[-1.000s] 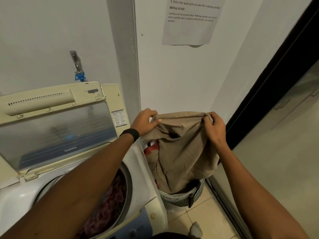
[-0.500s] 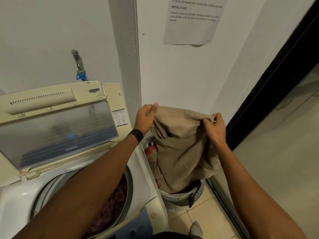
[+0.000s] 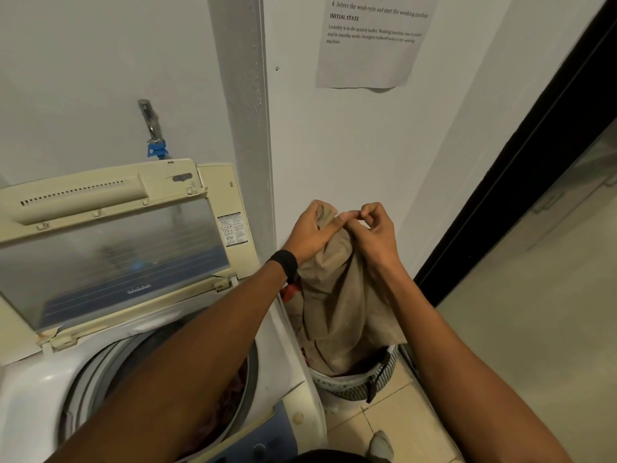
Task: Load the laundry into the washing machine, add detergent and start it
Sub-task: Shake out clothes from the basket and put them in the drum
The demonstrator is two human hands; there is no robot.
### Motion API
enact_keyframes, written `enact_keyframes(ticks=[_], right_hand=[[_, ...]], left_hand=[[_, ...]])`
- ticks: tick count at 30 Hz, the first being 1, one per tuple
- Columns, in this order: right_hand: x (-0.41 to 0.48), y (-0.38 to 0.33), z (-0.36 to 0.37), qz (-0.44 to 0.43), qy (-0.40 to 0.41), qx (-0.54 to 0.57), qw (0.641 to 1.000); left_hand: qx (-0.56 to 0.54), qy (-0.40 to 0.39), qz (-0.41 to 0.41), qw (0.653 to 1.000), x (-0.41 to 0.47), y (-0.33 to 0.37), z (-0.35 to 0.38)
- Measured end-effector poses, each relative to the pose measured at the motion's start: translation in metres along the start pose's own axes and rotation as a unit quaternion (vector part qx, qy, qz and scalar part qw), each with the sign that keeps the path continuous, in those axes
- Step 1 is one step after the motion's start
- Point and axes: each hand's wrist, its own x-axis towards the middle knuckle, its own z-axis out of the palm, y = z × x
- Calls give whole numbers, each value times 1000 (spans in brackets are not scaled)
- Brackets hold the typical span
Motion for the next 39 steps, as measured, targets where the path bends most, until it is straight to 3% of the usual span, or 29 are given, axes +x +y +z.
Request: enact_keyframes(ticks=[3,9,16,22,27,32,39], right_hand=[[-2,4,0,-15,-2,3,1000],[-10,10,3,-53,-7,-61,997],[-15,20,-17,-11,-134,-217,967],[-6,9,-31,-40,-78,-191,978],[-2,7,-16,-53,-87,-188,977],[-3,13,-5,-34,-74,-219,972],[-5,25,-20,-7,-117,-287,951]], left_hand=[[42,-20,0,999,-3,0,-1],[102,63,8,993,-4,3,3],[58,91,10,994,-3,8,-4],[68,68,27,995,-9,-2,-8],[39,48,33,998,-8,0,3],[1,86,4,996,-9,3,12],[3,116,-15,993,-9,1,2]])
